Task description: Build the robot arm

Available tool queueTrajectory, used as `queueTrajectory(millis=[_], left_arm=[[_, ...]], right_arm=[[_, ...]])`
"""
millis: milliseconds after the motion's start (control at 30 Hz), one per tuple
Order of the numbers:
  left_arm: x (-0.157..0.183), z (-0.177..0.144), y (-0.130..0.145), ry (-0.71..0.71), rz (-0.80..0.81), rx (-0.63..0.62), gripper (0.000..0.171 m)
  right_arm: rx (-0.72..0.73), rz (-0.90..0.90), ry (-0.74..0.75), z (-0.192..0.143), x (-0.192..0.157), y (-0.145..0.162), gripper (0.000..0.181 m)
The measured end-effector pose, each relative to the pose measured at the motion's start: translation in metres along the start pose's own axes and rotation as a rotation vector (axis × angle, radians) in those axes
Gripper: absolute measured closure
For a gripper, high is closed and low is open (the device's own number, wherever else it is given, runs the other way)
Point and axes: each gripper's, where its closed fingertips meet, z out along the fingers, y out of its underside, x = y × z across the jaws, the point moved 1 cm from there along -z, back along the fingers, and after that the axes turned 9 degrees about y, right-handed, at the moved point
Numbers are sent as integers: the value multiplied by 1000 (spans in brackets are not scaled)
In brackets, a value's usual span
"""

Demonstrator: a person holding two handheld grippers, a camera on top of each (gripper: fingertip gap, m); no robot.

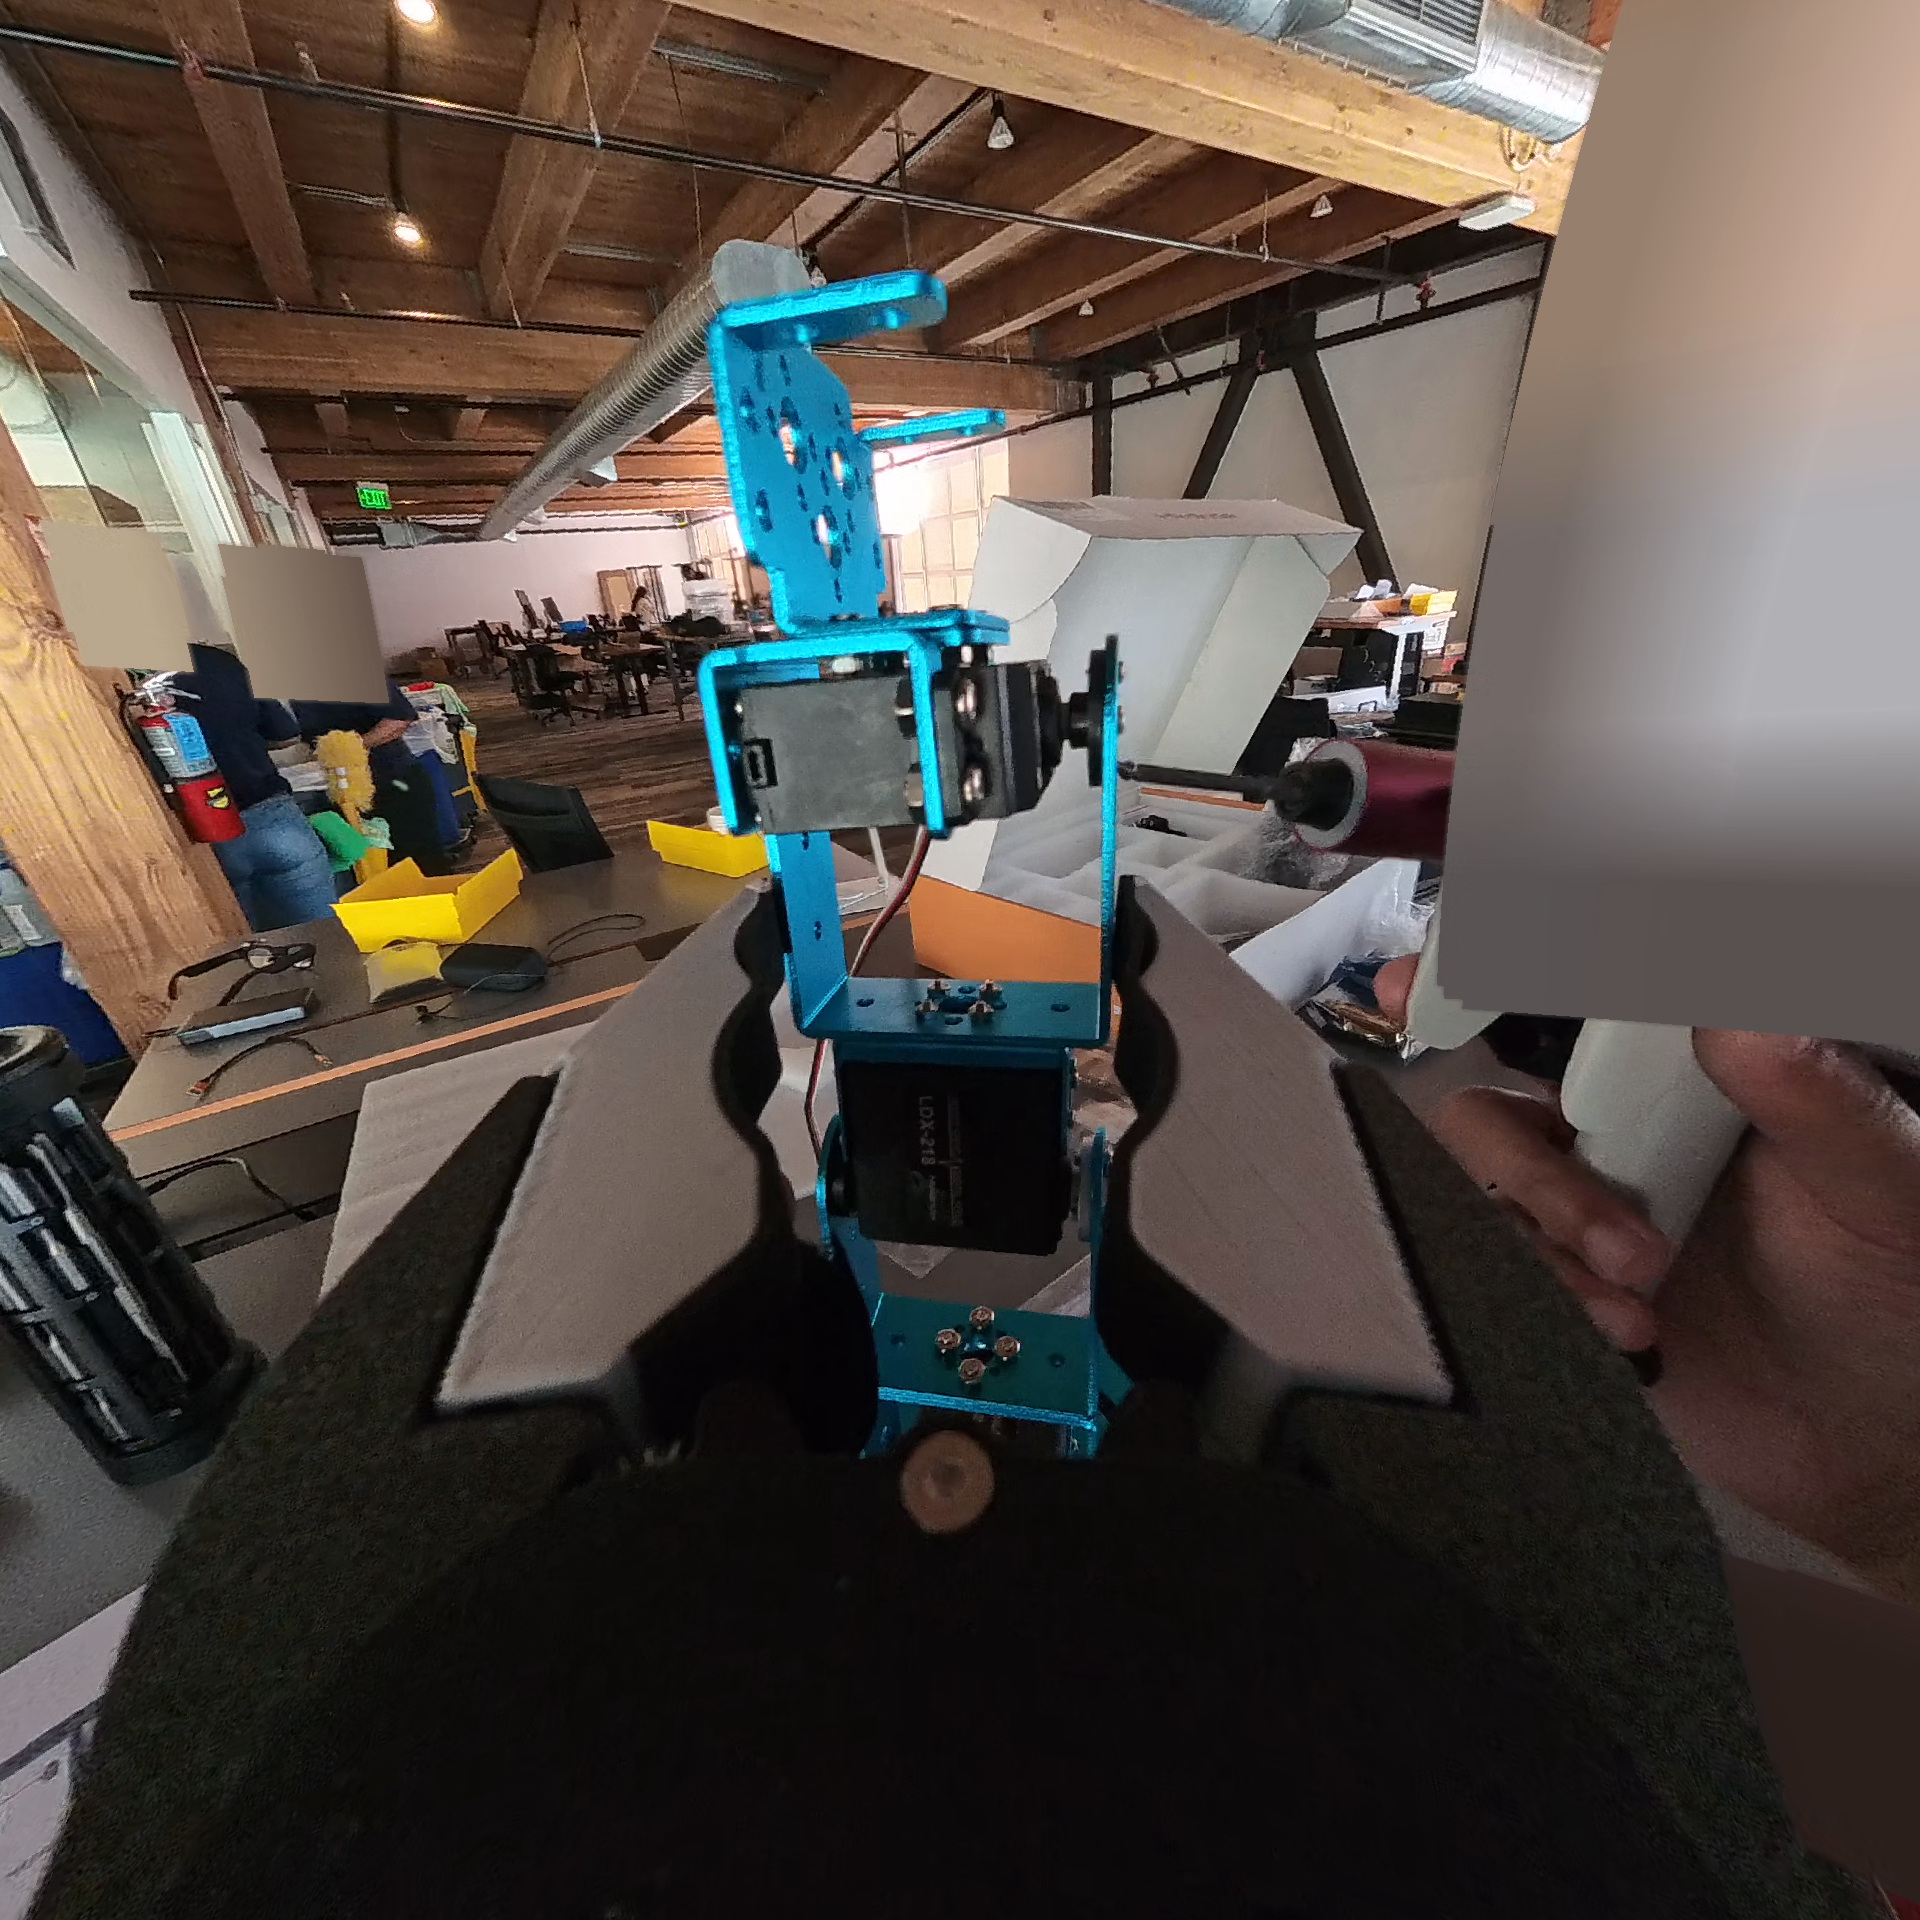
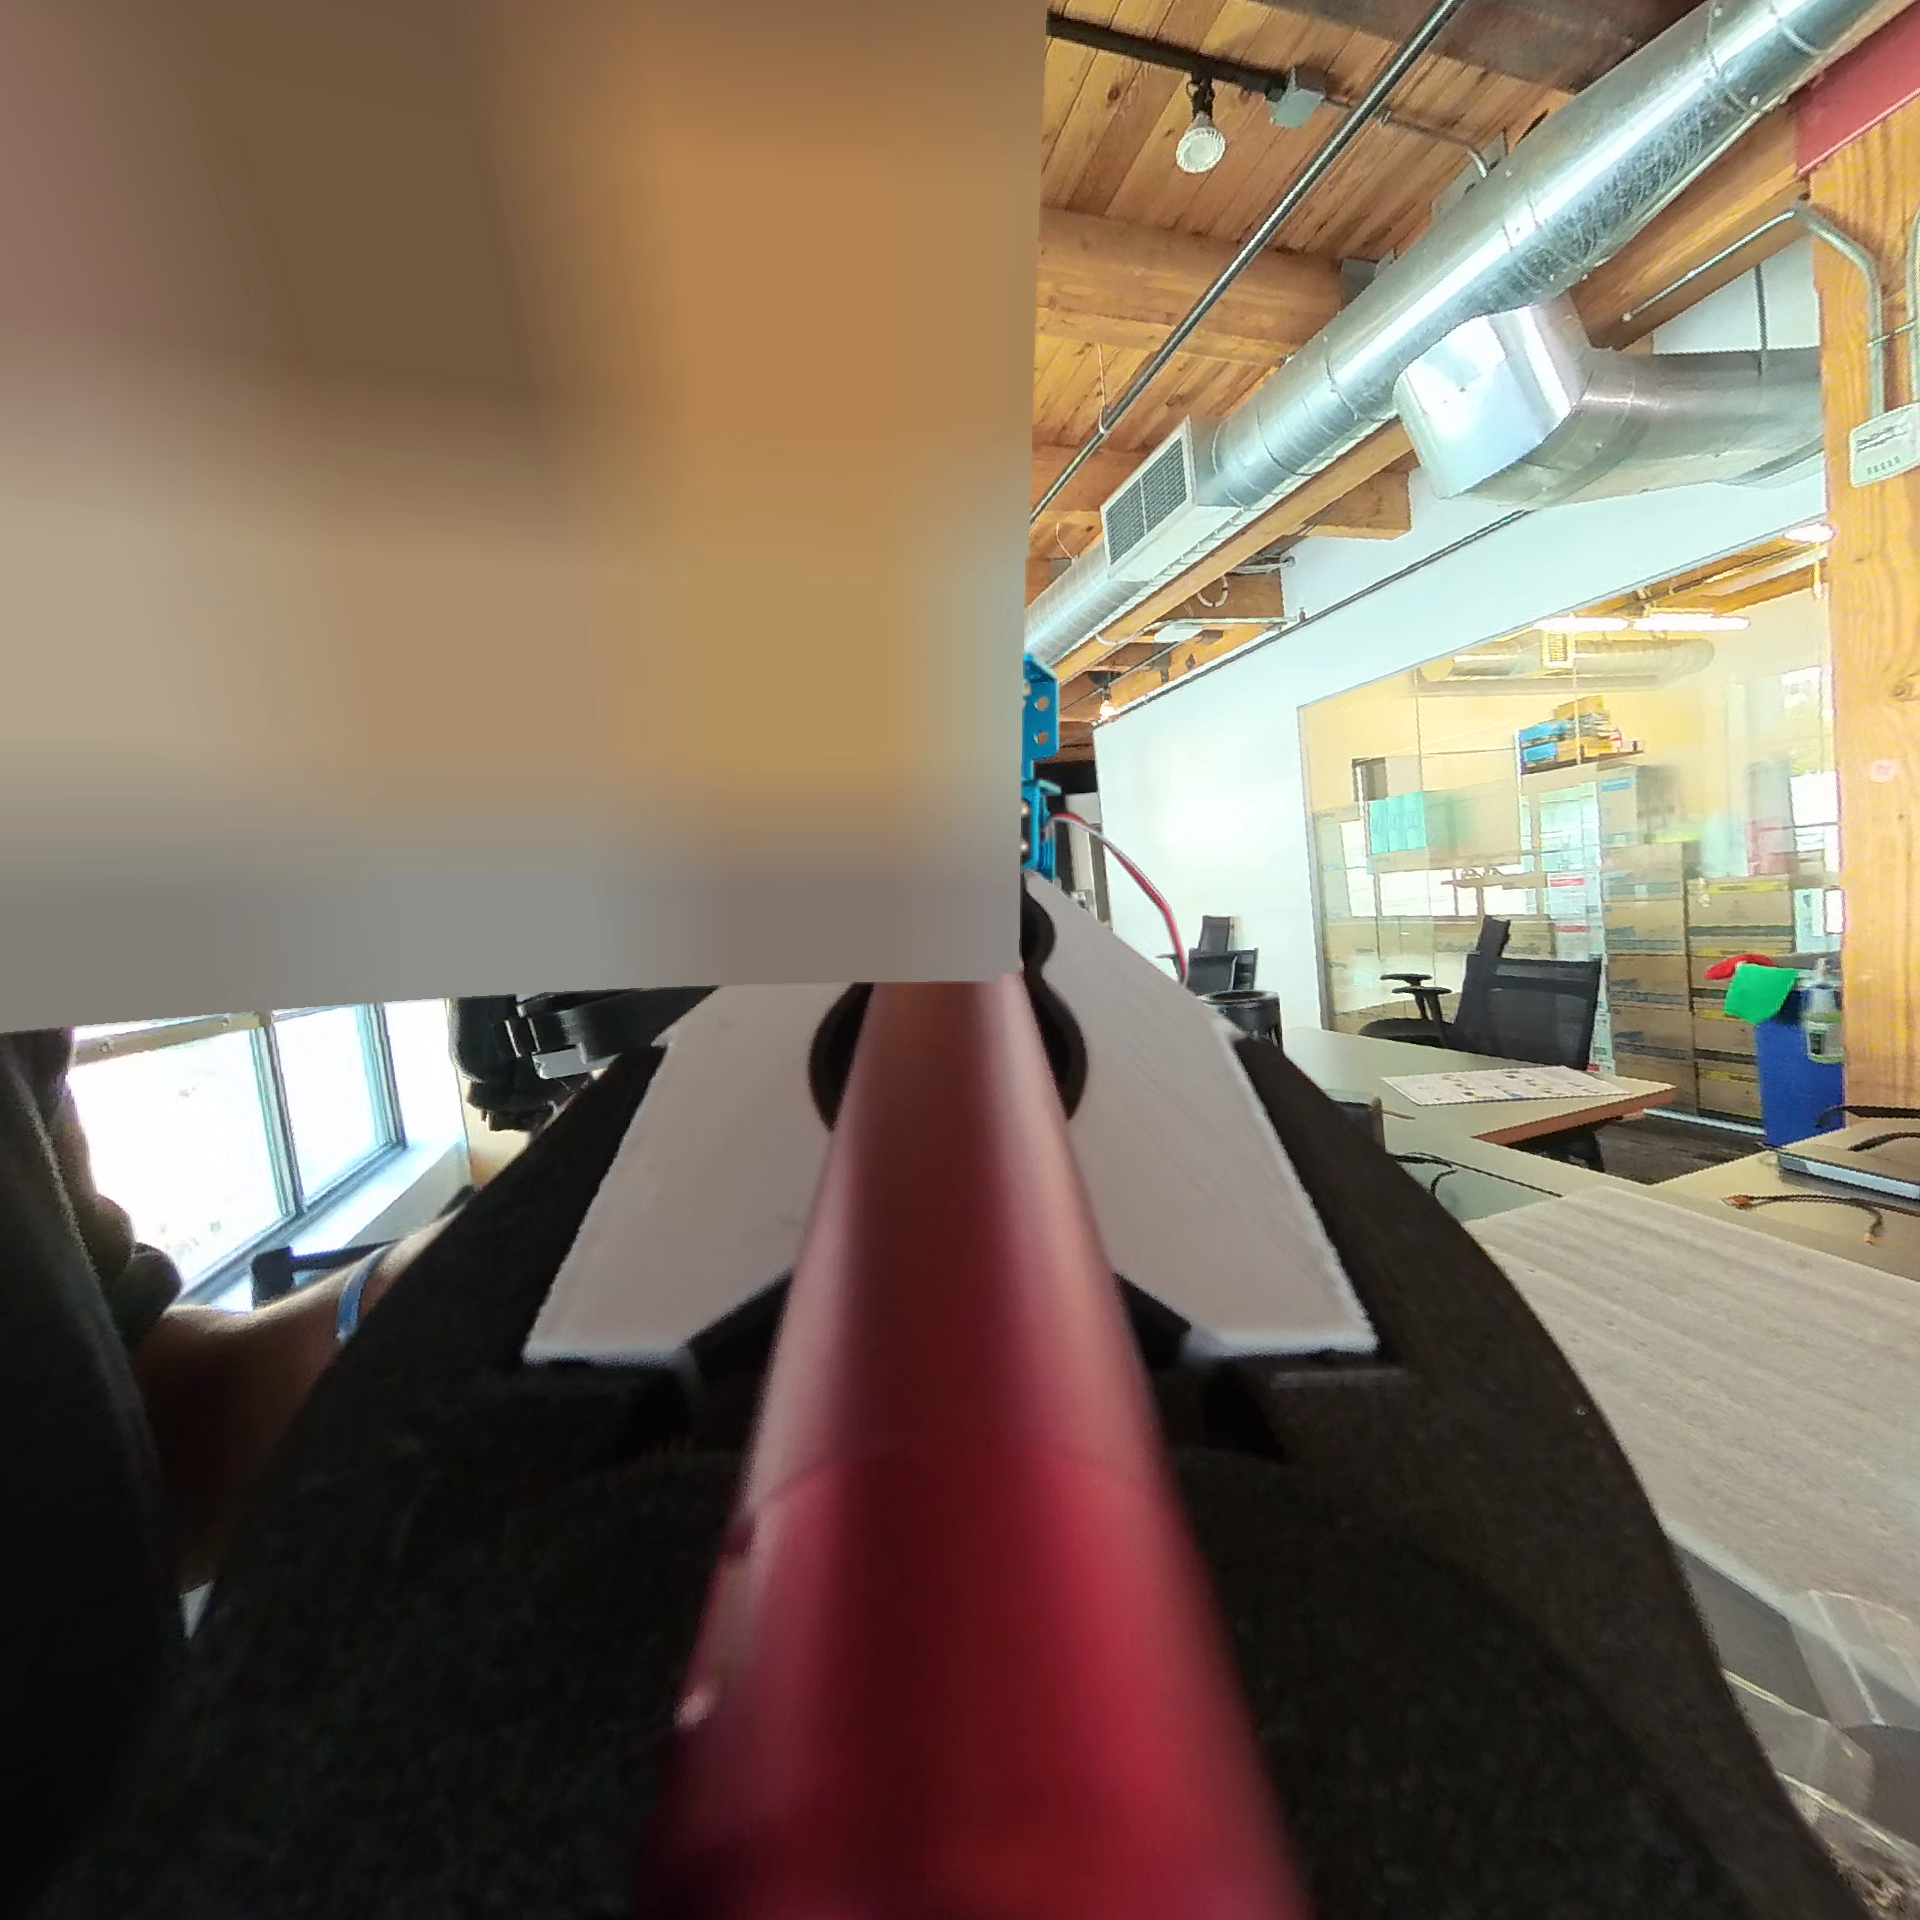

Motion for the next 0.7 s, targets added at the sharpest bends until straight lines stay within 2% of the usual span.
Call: queueTrajectory(millis=[367, 700], left_arm=[[-1, 0, 0, -12, 13, 7, 108], [-1, 0, 1, -17, 22, 14, 108]], right_arm=[[-19, -121, 52, 0, -10, -2, 159], [-25, -162, 101, 0, -15, -3, 159]])
